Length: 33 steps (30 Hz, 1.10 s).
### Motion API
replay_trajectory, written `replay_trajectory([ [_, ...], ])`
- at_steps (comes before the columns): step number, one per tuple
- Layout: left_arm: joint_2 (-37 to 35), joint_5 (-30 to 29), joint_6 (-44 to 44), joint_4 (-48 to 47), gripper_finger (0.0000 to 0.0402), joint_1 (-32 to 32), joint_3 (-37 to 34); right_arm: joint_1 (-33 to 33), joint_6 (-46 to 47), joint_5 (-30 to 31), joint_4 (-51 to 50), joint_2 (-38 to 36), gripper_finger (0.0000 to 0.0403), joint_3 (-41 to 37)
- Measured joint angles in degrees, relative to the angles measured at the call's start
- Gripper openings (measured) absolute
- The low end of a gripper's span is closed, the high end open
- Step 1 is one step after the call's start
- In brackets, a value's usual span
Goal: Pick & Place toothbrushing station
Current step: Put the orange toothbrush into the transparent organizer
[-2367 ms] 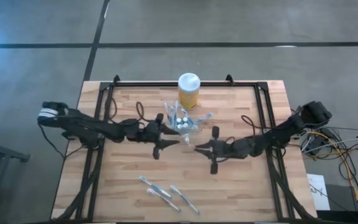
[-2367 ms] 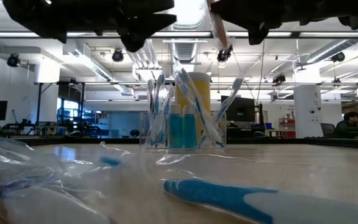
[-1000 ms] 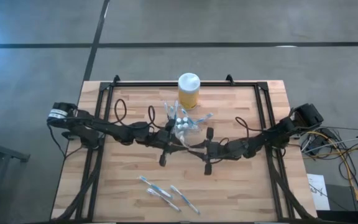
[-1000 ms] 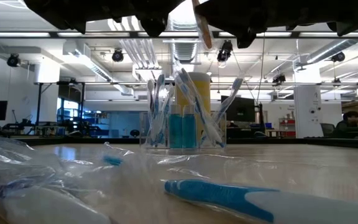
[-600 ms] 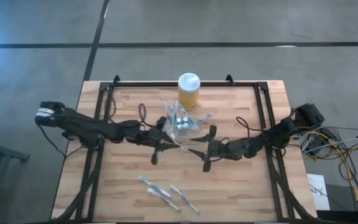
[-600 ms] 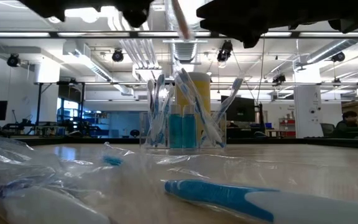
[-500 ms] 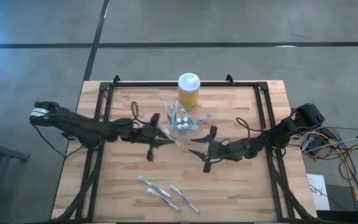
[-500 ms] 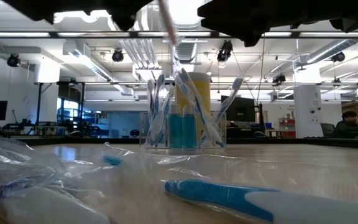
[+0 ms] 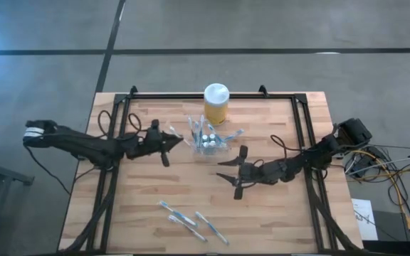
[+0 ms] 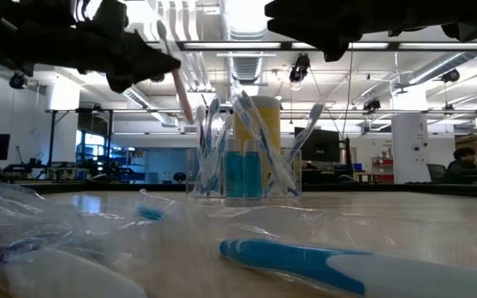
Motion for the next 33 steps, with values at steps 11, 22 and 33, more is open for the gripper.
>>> replay_trajectory([
  [11, 7.2, 0.1, -0.8, 0.6, 0.0026, 4.6, 0.7, 2.4, -1.5, -1.1, 0.4, 0.0, 0.0140, 0.0],
  [22, 19.9, 0.2, -1.2, 12.1, 0.0026, 6.5, 1.0, 2.4, -1.8, -9.3, 0.1, 0.0, 0.0062, 0.0],
  [33, 30.5, 0.5, -2.8, 17.0, 0.0026, 7.3, 2.1, 2.4, -2.0, -9.7, -0.1, 0.0, 0.0010, 0.0],
])
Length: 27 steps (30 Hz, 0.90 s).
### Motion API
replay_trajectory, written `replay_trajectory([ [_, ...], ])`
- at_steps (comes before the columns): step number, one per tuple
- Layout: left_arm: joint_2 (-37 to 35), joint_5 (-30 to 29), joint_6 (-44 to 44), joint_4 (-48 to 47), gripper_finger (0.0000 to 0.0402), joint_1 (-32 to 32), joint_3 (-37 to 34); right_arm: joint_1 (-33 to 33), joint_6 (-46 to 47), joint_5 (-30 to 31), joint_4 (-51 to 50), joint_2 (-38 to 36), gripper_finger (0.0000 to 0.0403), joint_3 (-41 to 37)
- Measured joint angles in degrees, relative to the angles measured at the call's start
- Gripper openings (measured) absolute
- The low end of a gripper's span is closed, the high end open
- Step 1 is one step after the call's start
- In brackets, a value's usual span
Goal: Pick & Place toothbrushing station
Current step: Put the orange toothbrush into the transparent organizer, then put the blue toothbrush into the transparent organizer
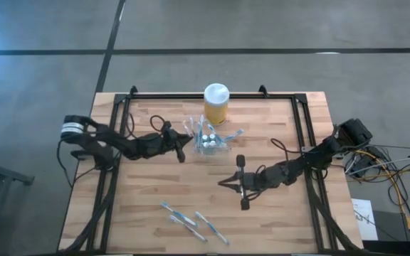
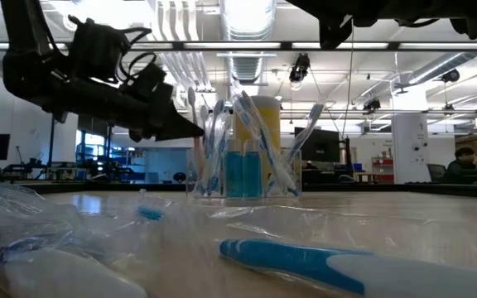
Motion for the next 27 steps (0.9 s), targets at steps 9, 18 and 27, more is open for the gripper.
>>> replay_trajectory([
  [9, 5.6, 0.1, -1.9, 2.5, 0.0026, 0.0, 1.9, 0.0, 0.2, 0.0, -0.2, 0.0, 0.0008, 0.0],
  [18, 0.5, 3.0, -6.8, -1.5, 0.0112, -0.2, 1.5, 0.0, 2.5, 0.0, -1.8, 0.0, 0.0008, 0.0],
  [27, -11.8, 5.5, -7.9, -13.7, 0.0194, -0.3, 1.0, 0.0, 2.1, 0.0, -2.5, 0.0, 0.0008, 0.0],
])
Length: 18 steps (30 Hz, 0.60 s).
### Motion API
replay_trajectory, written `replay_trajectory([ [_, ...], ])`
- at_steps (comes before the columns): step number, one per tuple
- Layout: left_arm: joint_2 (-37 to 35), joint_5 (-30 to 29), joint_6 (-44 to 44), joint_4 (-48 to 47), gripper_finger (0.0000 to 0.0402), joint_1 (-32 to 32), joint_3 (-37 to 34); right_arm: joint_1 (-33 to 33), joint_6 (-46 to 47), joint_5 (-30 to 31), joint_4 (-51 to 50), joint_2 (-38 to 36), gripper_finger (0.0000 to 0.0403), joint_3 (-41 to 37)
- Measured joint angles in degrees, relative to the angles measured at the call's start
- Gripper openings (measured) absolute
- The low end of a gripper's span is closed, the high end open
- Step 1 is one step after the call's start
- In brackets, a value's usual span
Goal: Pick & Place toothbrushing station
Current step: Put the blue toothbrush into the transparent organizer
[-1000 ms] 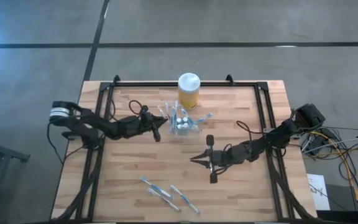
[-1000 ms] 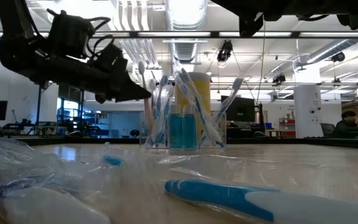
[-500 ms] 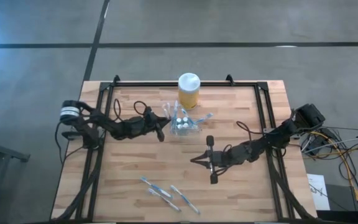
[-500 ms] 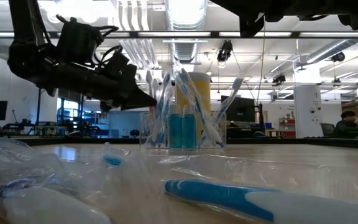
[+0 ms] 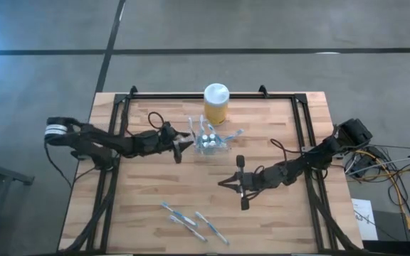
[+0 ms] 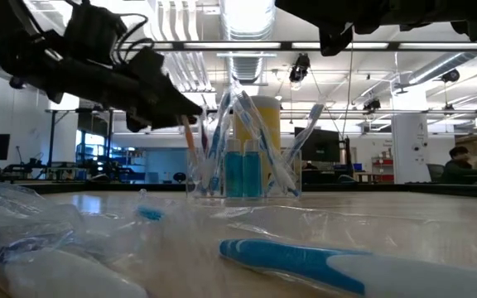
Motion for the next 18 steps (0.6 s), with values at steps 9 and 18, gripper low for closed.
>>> replay_trajectory([
  [9, -21.7, 4.8, 0.7, -20.1, 0.0208, 0.0, -0.3, 0.0, -0.4, 0.0, 0.0, 0.0, 0.0008, 0.0],
  [18, -47.7, 13.8, 3.6, -46.8, 0.0207, -0.2, -0.2, 0.0, 0.5, 0.0, -0.4, 0.0, 0.0008, 0.0],
])
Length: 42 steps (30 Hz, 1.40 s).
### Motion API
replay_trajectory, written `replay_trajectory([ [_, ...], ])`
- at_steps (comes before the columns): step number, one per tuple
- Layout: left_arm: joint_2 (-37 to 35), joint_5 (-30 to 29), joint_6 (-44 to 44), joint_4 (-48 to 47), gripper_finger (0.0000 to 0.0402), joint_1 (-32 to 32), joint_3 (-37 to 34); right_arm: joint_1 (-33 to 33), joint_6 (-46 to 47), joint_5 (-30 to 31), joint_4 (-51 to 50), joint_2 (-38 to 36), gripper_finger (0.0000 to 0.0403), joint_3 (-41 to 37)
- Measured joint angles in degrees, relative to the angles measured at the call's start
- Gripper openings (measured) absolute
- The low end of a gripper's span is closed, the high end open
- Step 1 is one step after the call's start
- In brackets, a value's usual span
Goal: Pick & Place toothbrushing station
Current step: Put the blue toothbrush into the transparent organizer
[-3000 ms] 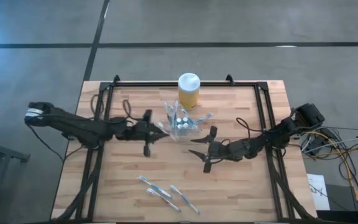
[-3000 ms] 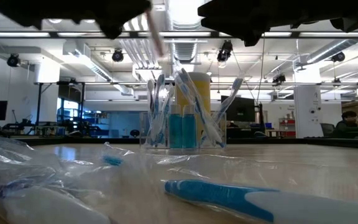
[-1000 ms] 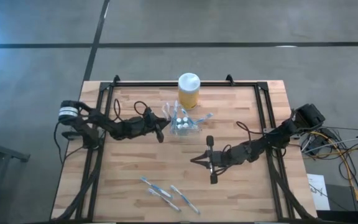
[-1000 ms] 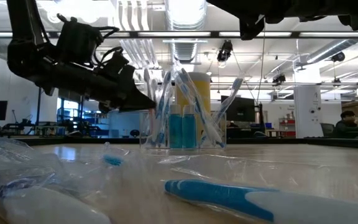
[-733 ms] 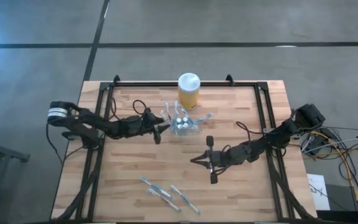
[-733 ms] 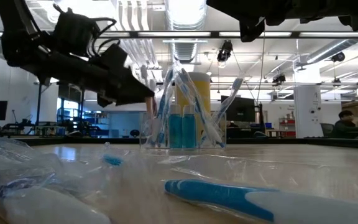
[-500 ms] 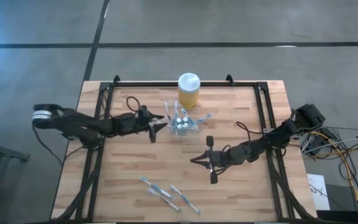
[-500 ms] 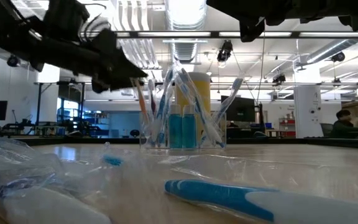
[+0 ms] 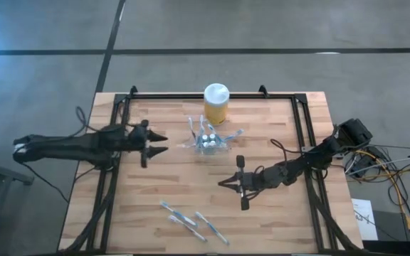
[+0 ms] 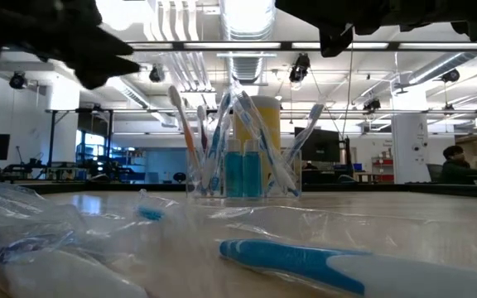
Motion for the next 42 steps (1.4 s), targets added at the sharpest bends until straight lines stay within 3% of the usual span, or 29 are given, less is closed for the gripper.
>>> replay_trajectory([
  [5, -10.9, -0.4, 1.6, -10.5, 0.0187, -0.6, -0.4, 0.0, 3.8, 0.0, -3.1, 0.0, 0.0008, 0.0],
  [10, -19.4, -1.4, 0.9, -8.6, 0.0140, -0.7, -4.7, 0.0, 4.9, 0.0, -3.3, 0.0, 0.0008, 0.0],
  [14, -25.8, -2.5, 1.4, -8.9, 0.0073, -0.7, -10.2, 0.0, 5.0, 0.0, -3.2, 0.0, 0.0008, 0.0],
  [17, -29.4, 0.1, 4.7, -5.9, 0.0016, -0.7, -13.9, 0.0, 5.9, 0.0, -3.2, 0.0, 0.0008, 0.0],
  [20, -29.1, 4.4, 6.9, -4.6, 0.0010, -0.7, -16.8, -0.4, 6.2, -0.5, -4.9, -1.9, 0.0008, 0.0],
  [30, -29.4, 6.5, 10.1, -2.6, 0.0006, -0.7, -16.5, -1.4, 6.9, -2.4, -27.7, -28.9, 0.0008, -0.3],
  [37, -29.4, 3.7, 10.8, -1.6, 0.0006, -0.7, -16.2, -2.0, 7.4, -4.6, -26.7, -44.2, 0.0008, -7.4],
  [42, -29.4, 3.2, 9.9, -0.2, 0.0003, -0.7, -16.3, -2.7, 9.4, -2.5, -28.1, -53.0, 0.0008, -12.9],
])
